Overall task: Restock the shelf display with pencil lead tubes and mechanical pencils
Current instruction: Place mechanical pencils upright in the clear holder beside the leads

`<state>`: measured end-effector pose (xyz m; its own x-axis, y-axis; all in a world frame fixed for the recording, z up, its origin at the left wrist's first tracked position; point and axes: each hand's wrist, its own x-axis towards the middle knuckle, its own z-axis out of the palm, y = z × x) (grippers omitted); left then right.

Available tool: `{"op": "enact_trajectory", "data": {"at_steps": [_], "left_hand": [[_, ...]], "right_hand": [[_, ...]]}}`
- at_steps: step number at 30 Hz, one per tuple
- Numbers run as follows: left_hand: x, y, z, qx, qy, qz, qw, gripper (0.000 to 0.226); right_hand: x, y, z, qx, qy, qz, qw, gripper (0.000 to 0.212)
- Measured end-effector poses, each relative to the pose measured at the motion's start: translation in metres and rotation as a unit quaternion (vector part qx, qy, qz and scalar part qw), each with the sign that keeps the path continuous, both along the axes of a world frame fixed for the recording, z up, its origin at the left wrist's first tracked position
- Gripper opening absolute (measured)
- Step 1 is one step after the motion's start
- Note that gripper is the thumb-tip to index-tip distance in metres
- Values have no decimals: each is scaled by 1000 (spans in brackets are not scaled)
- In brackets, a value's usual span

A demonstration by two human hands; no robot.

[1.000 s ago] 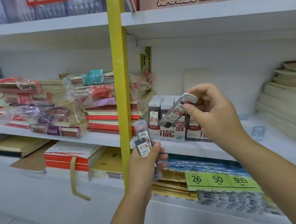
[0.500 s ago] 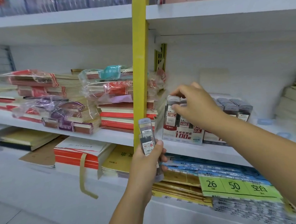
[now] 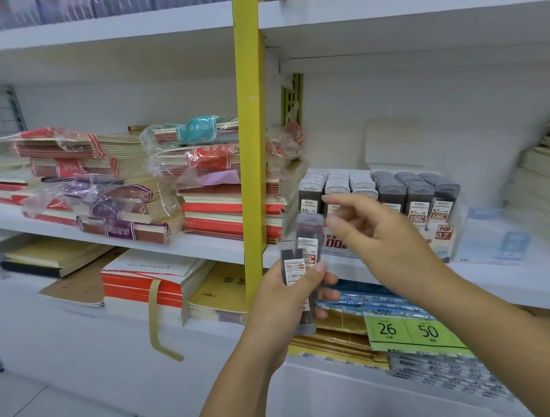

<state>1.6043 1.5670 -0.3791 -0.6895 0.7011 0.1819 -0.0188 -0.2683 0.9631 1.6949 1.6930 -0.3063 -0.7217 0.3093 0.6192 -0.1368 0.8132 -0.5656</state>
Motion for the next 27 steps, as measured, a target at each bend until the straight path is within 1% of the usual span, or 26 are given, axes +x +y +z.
{"op": "enact_trajectory", "data": {"at_steps": [1, 2, 3, 6, 8, 10, 14, 19, 21, 23, 24, 25, 27], "left_hand": [[4, 2, -1, -8, 10, -15, 1000, 17], [8, 4, -2, -16, 17, -29, 999, 17], [12, 6, -3, -24, 19, -43, 999, 17], [21, 12, -6, -40, 7, -73, 996, 19], [26, 15, -7, -46, -3, -84, 995, 18], [30, 18, -7, -56, -4, -88, 995, 16], [36, 26, -10, -76, 12, -84, 994, 16], [39, 37, -13, -60, 40, -82, 994, 13], [40, 43, -12, -53, 46, -77, 995, 18], [39, 49, -11, -49, 44, -66, 996, 26], [38, 51, -11, -41, 38, -62, 996, 26], [37, 53, -11, -32, 29, -61, 997, 23], [36, 57, -10, -20, 22, -57, 998, 19]], "right_hand": [[5, -1, -7, -60, -30, 25, 997, 34], [9, 2, -14, -98, -45, 39, 993, 36], [13, 5, -19, -128, -44, 45, 990, 37], [28, 17, -29, -224, 5, 37, 974, 34], [38, 25, -34, -264, 25, 21, 964, 31], [44, 32, -38, -281, 23, 11, 959, 29], [53, 37, -40, -284, 21, 15, 959, 28], [61, 43, -39, -253, 32, 15, 967, 30], [67, 50, -33, -219, 83, -3, 972, 33], [78, 62, -16, -189, 172, -30, 966, 35], [83, 69, -4, -167, 206, -42, 963, 38], [88, 75, 8, -136, 223, -52, 964, 42], [91, 87, 28, -58, 222, -64, 971, 45]]}}
